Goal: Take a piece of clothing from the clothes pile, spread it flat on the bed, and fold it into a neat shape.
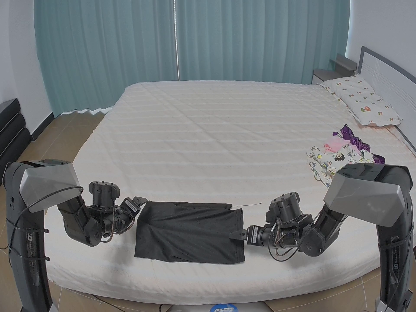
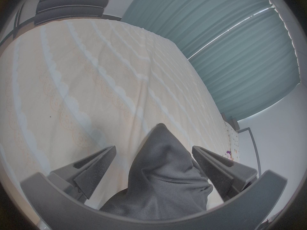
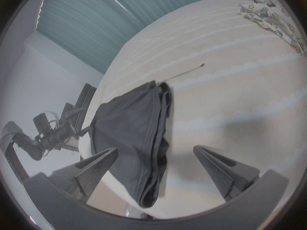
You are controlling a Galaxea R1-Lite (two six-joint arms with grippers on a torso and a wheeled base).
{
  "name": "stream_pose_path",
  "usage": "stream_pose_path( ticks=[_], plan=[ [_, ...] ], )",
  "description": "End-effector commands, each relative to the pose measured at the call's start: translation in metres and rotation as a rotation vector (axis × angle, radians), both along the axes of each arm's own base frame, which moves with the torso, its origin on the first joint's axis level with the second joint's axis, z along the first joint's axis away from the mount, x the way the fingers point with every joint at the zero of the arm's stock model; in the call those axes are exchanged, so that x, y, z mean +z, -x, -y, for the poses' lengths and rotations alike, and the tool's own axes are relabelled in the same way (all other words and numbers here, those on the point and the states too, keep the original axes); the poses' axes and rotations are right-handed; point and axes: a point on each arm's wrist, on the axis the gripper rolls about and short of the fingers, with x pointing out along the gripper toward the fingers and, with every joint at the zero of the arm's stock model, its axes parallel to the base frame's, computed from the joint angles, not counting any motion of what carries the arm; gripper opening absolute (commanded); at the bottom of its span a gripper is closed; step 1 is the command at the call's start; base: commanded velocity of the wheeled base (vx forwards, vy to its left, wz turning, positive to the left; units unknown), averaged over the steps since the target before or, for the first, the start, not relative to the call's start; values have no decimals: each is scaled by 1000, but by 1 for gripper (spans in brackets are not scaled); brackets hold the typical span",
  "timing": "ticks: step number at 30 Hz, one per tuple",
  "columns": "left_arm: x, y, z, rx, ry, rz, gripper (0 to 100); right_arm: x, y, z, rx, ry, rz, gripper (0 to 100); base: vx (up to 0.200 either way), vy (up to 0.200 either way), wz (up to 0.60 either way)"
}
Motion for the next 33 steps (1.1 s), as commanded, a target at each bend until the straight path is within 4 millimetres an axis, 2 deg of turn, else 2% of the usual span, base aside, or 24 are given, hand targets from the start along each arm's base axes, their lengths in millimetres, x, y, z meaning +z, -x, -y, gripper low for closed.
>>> stream_pose_path(
  ticks=[1,5,6,12,19,21,24,29,30,33],
  plan=[
    [4,-1,-2,8,5,13,100,2,13,-3,46,4,-15,100,0,0,0],
    [4,-2,-2,8,5,13,100,1,17,-6,70,17,-16,100,0,0,0],
    [4,-3,-2,8,5,13,100,0,20,-8,79,21,-17,0,0,0,0],
    [3,-3,-2,8,5,11,100,1,26,-13,106,48,-19,0,0,0,0],
    [3,-3,-2,10,4,11,100,7,34,-10,136,85,-35,0,0,0,0],
    [3,-4,-2,10,4,11,100,12,35,-1,134,100,-27,0,0,0,0],
    [3,-5,-2,10,5,14,100,8,33,10,149,134,-15,0,0,0,0],
    [3,-4,-2,10,5,13,100,7,32,8,157,134,-17,0,0,0,0],
    [3,-4,-2,10,5,13,100,7,32,8,158,134,-18,100,0,0,0],
    [3,-5,-2,11,4,13,100,9,31,8,159,119,-4,100,0,0,0]
  ],
)
